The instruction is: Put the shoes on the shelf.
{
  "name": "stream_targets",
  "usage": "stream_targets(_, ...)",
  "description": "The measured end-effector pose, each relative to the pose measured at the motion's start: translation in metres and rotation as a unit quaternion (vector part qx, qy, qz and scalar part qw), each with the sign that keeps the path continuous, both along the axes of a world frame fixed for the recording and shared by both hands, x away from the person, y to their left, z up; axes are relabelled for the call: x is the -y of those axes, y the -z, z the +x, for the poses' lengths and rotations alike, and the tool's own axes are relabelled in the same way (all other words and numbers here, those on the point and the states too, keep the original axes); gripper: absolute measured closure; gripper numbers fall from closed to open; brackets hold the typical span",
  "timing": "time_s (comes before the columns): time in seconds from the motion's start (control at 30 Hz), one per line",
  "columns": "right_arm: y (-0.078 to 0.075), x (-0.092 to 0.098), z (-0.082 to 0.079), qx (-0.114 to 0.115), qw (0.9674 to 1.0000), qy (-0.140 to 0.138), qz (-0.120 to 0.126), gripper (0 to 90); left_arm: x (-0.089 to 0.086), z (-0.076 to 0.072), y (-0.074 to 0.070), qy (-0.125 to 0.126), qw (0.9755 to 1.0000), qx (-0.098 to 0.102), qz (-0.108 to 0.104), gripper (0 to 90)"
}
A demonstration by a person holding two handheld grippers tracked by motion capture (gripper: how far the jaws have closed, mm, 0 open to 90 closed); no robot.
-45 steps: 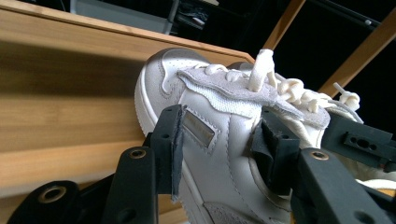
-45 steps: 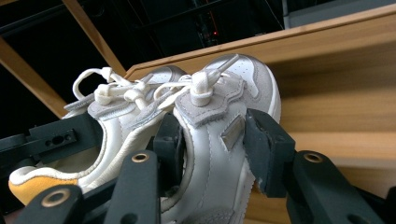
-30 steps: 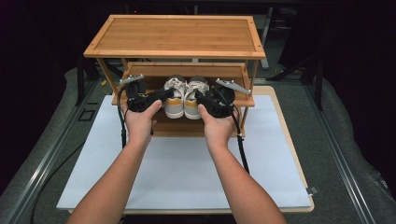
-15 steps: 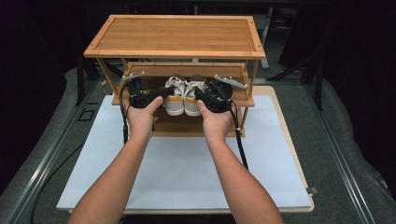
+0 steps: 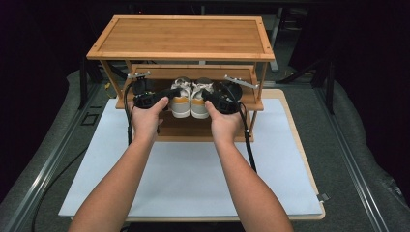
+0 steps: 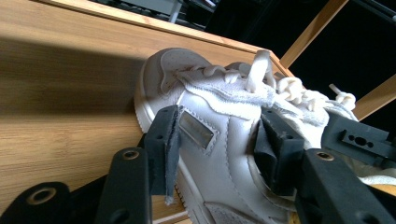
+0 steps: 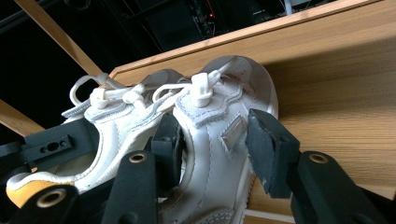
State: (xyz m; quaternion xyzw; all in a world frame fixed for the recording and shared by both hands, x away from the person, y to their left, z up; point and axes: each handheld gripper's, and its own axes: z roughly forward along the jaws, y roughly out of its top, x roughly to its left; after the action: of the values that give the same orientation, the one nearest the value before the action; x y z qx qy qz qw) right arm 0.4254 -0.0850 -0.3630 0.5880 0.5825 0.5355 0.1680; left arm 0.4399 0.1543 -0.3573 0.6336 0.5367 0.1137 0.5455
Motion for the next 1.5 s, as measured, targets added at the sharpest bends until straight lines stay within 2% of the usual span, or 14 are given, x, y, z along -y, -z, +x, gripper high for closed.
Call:
stream_targets(0.1,-0.001,0.002,0.002,-0.008,0.9999,-0.005,0.005,55.5,-0.001,0.0,-0.005,0.005,1.0,0.0,0.001,51.5)
stream_targets(0.17,-0.002,0.002,0.003,-0.011,0.9999,-0.007,0.001,55.2,-0.001,0.001,-0.008,0.01,0.9999,0.0,0.012,52.0)
stream_targets(0.47,-0.004,0.002,0.002,-0.017,0.9998,-0.007,-0.006,53.5,-0.004,-0.001,-0.009,0.011,0.9999,0.001,-0.001,52.1)
stream_targets(0.53,-0.005,0.002,0.003,-0.011,0.9999,-0.013,-0.003,52.9,-0.004,-0.001,-0.009,0.014,0.9999,-0.001,-0.004,52.0)
stream_targets(0.67,-0.011,0.002,0.003,-0.004,0.9998,-0.013,-0.015,51.1,-0.005,0.0,-0.008,0.014,0.9999,-0.003,0.001,52.0)
stream_targets(0.87,-0.017,0.007,0.0,0.002,0.9999,-0.008,-0.013,53.0,-0.008,-0.006,-0.012,0.008,0.9999,0.008,-0.003,54.6)
stream_targets(1.1,-0.023,0.014,-0.011,0.017,0.9995,-0.004,-0.027,63.3,-0.016,-0.017,-0.017,0.007,0.9996,0.025,0.008,66.6)
stream_targets(1.2,-0.023,0.016,-0.014,0.023,0.9991,-0.004,-0.035,67.3,-0.021,-0.019,-0.017,0.005,0.9996,0.026,0.01,68.8)
stream_targets(1.27,-0.022,0.018,-0.017,0.027,0.9986,0.002,-0.046,70.6,-0.025,-0.021,-0.015,0.003,0.9997,0.024,0.007,75.0)
stream_targets(1.3,-0.019,0.02,-0.02,0.028,0.9985,0.002,-0.047,76.3,-0.028,-0.021,-0.011,0.005,0.9997,0.021,0.009,77.6)
stream_targets(1.33,-0.019,0.02,-0.02,0.028,0.9985,0.002,-0.047,76.3,-0.028,-0.021,-0.011,0.005,0.9997,0.021,0.009,80.0)
stream_targets(1.37,-0.014,0.021,-0.022,0.023,0.9984,0.001,-0.052,82.4,-0.03,-0.021,-0.006,0.01,0.9998,0.016,0.01,82.5)
stream_targets(1.47,-0.008,0.022,-0.021,0.014,0.9982,-0.005,-0.057,87.2,-0.03,-0.02,-0.001,0.012,0.9998,0.011,0.008,88.5)
stream_targets(1.5,-0.002,0.021,-0.02,0.005,0.9981,-0.006,-0.062,90.0,-0.031,-0.018,0.005,0.013,0.9998,0.008,0.014,89.1)
